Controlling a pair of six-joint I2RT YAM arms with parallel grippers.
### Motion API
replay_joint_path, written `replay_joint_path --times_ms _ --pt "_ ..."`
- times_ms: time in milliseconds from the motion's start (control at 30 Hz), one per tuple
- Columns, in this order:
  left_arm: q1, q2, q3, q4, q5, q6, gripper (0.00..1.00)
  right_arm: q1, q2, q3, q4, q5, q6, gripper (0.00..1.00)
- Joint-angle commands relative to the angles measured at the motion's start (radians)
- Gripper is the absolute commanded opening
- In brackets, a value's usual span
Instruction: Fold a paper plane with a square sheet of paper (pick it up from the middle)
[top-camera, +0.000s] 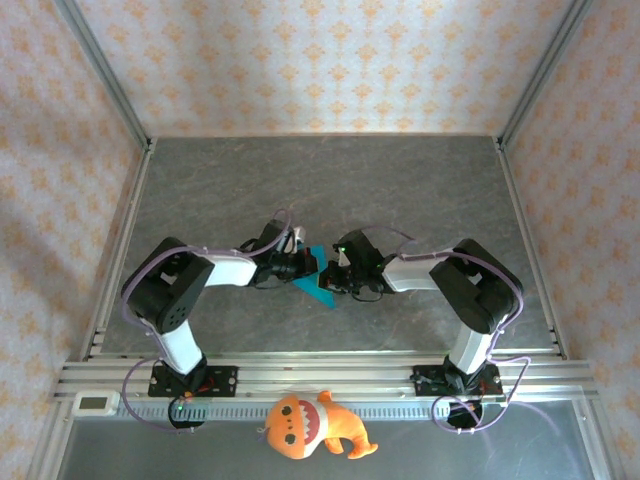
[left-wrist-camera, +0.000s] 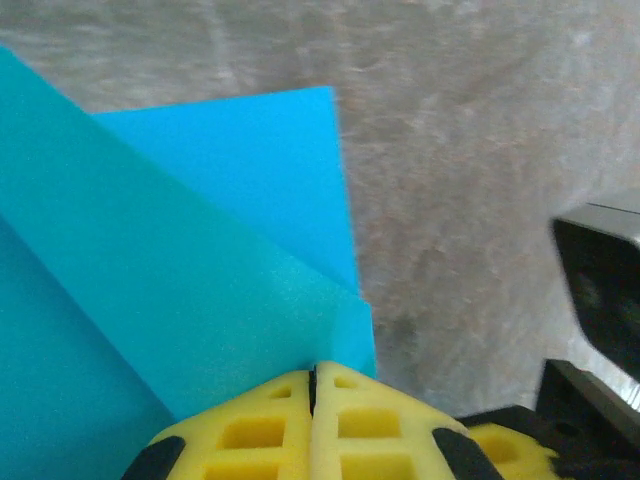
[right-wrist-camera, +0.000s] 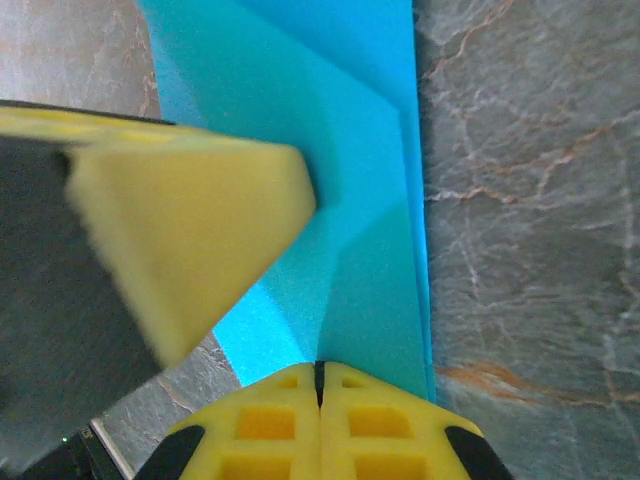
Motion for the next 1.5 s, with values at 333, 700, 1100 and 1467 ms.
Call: replay_joint_path --times_ms 333,700,1100,1467 --pt "0.166 0.101 0.084 -0.063 -0.025 0.095 0.04 -0.01 0.025 -0.059 -0.08 0.033 -0.011 0.0" --pt "0.2 0.147 0.159 -0.142 -0.031 0.132 0.04 -0.01 0.047 -0.059 -0.088 0.023 -0.016 0.0" --pt "0.21 0.033 0.172 -0.149 0.017 0.135 0.09 -0.01 0.045 -0.047 -0.111 0.033 -0.027 0.0" --pt "0.061 -0.051 0.079 -0.053 0.079 0.061 0.1 -0.01 0.044 -0.032 -0.122 0.038 -0.023 0.0"
